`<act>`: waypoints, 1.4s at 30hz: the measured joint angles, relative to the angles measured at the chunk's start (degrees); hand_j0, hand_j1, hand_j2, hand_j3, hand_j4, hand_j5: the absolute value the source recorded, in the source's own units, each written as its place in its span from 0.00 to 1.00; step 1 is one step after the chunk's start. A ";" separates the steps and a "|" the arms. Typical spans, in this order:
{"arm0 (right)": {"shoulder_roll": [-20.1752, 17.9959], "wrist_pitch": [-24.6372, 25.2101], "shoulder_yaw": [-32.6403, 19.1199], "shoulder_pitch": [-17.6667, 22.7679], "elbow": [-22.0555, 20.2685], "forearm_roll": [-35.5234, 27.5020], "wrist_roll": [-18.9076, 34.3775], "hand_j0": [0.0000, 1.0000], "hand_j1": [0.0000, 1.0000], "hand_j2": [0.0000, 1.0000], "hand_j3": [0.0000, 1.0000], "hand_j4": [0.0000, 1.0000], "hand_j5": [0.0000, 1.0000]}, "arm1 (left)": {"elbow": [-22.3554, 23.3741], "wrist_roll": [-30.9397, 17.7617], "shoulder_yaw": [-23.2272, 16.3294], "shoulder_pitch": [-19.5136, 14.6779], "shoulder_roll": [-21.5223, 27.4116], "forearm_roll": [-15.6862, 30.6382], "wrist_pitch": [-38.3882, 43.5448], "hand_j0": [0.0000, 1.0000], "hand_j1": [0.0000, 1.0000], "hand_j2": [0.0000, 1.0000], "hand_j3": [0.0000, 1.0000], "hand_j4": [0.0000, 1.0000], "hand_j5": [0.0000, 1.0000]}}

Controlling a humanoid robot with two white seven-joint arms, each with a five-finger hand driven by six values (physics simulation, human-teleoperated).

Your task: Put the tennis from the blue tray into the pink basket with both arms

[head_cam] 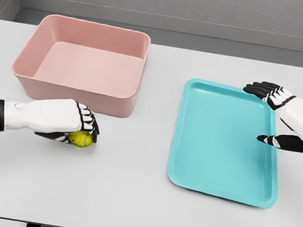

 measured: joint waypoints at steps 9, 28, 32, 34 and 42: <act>-0.01 0.00 -0.01 0.09 0.03 -0.07 0.00 1.00 1.00 1.00 1.00 1.00 1.00 | 0.01 0.07 0.01 -2.37 0.23 1.42 -0.02 0.58 0.58 0.58 0.58 0.58 0.58; -0.12 0.00 -0.07 0.00 2.31 -0.06 0.01 1.00 1.00 1.00 1.00 1.00 1.00 | 2.39 0.03 0.37 -7.21 -0.37 3.04 0.00 0.58 0.58 0.58 0.58 0.58 0.58; -0.14 0.00 -0.09 0.00 2.61 -0.07 0.01 1.00 1.00 1.00 1.00 1.00 1.00 | 3.52 0.01 0.36 -8.17 -0.63 3.36 -0.01 0.58 0.58 0.58 0.58 0.58 0.58; -0.15 0.00 -0.10 0.00 2.68 -0.07 0.00 1.00 1.00 1.00 1.00 1.00 1.00 | 4.15 0.02 0.37 -8.79 -0.71 3.61 0.00 0.58 0.58 0.58 0.58 0.58 0.58; -0.18 0.00 -0.10 0.09 2.64 -0.08 0.00 1.00 1.00 1.00 1.00 1.00 1.00 | 6.83 0.02 0.37 -10.81 -1.57 4.76 0.00 0.58 0.58 0.58 0.58 0.58 0.58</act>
